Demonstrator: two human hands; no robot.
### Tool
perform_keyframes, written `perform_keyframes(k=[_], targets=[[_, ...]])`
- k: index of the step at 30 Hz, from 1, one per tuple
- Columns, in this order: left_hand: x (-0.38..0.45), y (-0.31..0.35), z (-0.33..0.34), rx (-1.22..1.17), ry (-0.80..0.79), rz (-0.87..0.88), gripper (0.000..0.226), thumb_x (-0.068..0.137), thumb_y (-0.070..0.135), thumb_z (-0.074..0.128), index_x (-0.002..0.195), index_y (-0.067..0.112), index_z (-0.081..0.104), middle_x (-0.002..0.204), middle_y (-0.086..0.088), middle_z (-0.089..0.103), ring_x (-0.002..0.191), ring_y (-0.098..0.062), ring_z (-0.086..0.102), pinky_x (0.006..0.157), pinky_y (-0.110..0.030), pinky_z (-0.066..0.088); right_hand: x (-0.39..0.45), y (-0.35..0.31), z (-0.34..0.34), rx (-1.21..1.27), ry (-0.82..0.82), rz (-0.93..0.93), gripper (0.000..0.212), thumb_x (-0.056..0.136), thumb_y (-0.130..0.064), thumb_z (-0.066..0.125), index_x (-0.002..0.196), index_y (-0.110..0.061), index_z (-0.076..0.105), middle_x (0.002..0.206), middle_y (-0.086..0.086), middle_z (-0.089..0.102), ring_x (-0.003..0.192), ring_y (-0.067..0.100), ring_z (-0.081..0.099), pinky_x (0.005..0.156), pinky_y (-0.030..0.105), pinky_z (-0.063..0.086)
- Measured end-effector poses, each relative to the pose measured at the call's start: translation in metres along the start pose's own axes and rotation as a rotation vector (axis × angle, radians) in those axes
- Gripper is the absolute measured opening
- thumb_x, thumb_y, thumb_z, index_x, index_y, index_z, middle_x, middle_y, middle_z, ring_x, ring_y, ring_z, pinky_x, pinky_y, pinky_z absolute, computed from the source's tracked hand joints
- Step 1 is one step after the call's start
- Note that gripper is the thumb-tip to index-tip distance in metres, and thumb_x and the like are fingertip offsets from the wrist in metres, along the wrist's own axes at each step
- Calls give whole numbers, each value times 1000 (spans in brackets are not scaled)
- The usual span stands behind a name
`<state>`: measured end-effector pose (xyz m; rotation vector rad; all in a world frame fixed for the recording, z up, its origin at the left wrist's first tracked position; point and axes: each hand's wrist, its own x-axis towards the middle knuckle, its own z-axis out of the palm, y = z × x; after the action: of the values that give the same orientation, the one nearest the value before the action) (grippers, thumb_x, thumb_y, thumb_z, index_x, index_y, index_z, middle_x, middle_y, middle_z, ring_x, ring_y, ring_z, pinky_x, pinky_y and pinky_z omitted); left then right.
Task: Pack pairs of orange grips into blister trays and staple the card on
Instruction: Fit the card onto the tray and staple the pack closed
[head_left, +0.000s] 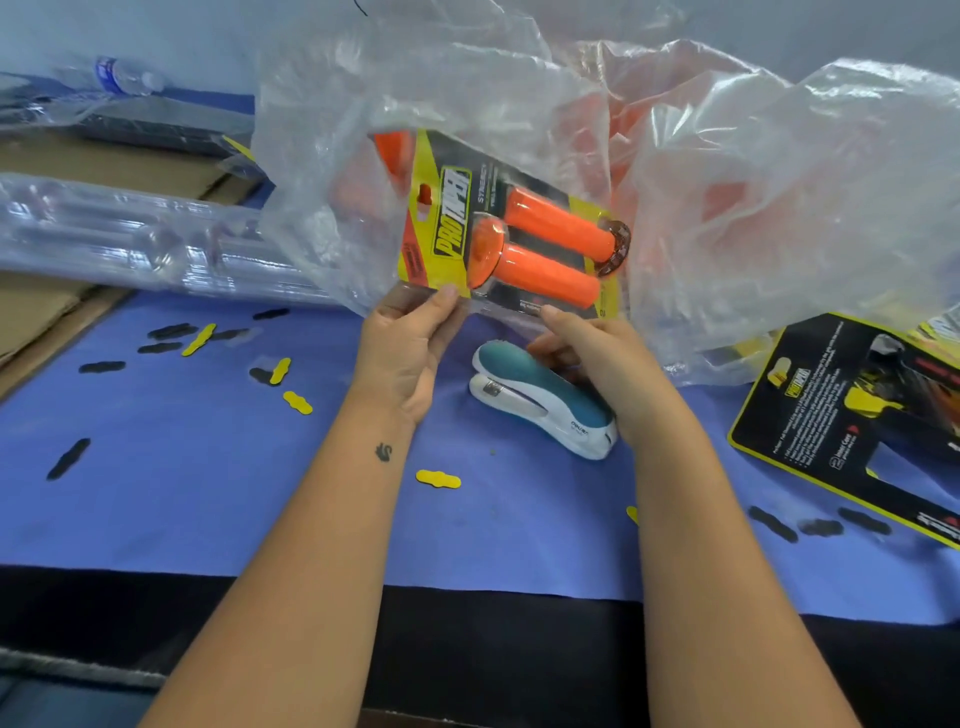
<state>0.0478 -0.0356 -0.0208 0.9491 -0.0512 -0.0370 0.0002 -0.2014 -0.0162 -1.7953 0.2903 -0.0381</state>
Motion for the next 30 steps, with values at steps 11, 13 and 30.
perform_keyframes(k=[11, 13, 30], targets=[[5, 13, -9, -494, 119, 23, 16, 98, 11, 49, 88, 19, 58, 71, 7, 71, 68, -4, 66, 65, -16, 53, 8, -4, -11, 588, 462, -85, 16, 94, -27, 50, 89, -13, 55, 71, 0, 58, 60, 15, 58, 56, 26, 45], [6, 13, -12, -509, 155, 8, 16, 99, 12, 49, 87, 16, 59, 68, 7, 71, 66, -5, 67, 65, -17, 55, 4, -9, -8, 698, 267, -128, 25, 98, -33, 42, 90, -16, 59, 78, 2, 63, 67, 16, 60, 61, 27, 47], [-4, 9, -6, -68, 25, -166, 59, 97, 16, 35, 50, 12, 70, 53, 0, 65, 48, -12, 64, 51, -21, 50, -17, -21, -6, 818, -445, -143, 61, 92, -55, 37, 102, -7, 73, 89, 12, 72, 83, 26, 67, 77, 35, 52]])
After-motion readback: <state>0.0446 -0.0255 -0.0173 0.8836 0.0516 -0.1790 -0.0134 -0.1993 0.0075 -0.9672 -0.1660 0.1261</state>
